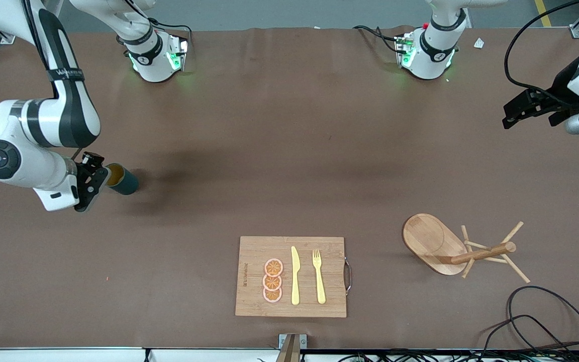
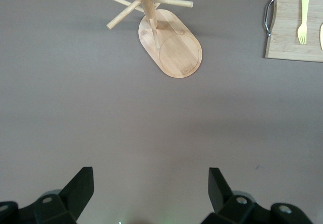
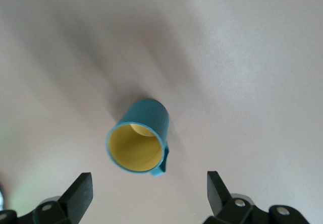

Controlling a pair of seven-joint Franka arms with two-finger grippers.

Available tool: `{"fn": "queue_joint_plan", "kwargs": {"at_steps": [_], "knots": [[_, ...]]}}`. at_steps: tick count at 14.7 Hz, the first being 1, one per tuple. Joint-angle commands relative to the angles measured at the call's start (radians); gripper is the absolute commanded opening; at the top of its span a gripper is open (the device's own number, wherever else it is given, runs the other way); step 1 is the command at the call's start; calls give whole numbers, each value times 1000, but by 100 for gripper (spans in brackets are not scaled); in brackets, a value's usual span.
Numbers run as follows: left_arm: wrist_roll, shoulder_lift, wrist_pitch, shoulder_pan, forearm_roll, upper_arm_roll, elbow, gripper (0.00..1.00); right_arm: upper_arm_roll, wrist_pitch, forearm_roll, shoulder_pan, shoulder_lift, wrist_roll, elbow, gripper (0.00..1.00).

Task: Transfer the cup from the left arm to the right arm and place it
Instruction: 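Carry the mug with the right gripper away from the cutting board, then set the mug upright on the table and open the right gripper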

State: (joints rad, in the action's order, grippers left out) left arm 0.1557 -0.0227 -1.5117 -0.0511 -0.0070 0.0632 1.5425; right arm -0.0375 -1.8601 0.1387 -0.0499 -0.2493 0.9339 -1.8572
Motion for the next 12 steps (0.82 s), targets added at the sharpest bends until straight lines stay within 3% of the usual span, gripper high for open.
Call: {"fn": "queue_joint_plan", "kwargs": {"at_steps": [1, 4, 6, 9, 12], "knots": [[-13, -22, 4, -1, 1, 3, 18, 100, 1, 103, -10, -21, 1, -250, 64, 100], [-8, -22, 4, -1, 1, 15, 21, 100, 1, 114, -11, -47, 39, -473, 67, 100], [1, -25, 4, -3, 1, 21, 33, 100, -5, 122, -57, -41, 54, -535, 96, 100], [4, -31, -2, 0, 1, 36, 41, 100, -10, 264, -77, -22, 45, -662, 241, 100], [5, -29, -2, -3, 1, 38, 39, 100, -10, 347, -77, -19, 45, -809, 321, 100]]}}
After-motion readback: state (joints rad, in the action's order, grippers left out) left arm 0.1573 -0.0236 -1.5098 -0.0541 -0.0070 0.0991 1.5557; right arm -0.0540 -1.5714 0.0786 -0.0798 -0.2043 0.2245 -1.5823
